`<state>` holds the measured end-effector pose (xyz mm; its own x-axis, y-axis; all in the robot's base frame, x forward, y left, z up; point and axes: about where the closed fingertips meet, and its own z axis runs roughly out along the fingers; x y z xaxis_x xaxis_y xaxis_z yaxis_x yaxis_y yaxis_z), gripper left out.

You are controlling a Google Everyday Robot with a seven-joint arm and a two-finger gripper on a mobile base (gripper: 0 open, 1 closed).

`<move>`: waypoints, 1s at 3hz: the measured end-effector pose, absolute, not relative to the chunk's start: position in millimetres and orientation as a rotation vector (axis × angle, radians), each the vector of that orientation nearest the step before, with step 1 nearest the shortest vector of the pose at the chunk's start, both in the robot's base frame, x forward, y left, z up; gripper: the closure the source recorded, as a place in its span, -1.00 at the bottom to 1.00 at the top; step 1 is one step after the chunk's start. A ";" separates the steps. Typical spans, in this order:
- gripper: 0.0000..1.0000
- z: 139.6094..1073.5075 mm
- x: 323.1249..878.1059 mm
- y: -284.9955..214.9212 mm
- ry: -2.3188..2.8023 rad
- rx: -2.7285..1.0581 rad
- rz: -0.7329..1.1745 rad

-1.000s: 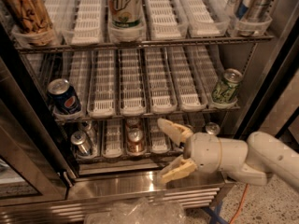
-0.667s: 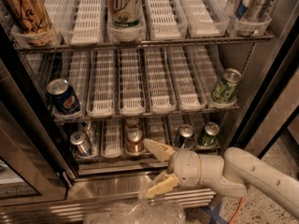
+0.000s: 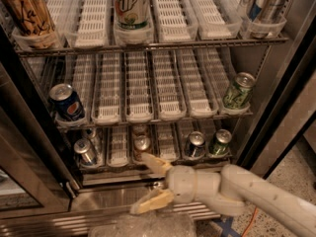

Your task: Pick redbull can from bottom shelf of fridge

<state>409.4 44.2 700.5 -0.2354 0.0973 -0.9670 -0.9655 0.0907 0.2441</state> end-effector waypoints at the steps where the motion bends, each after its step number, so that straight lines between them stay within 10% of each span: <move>1: -1.00 663.4 418.9 76.8 1.378 -0.851 1.352; 3: -1.00 655.5 425.6 81.2 1.404 -0.822 1.312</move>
Offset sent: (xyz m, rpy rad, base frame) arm 0.0054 0.0283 -0.0264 0.0361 0.0266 -0.0352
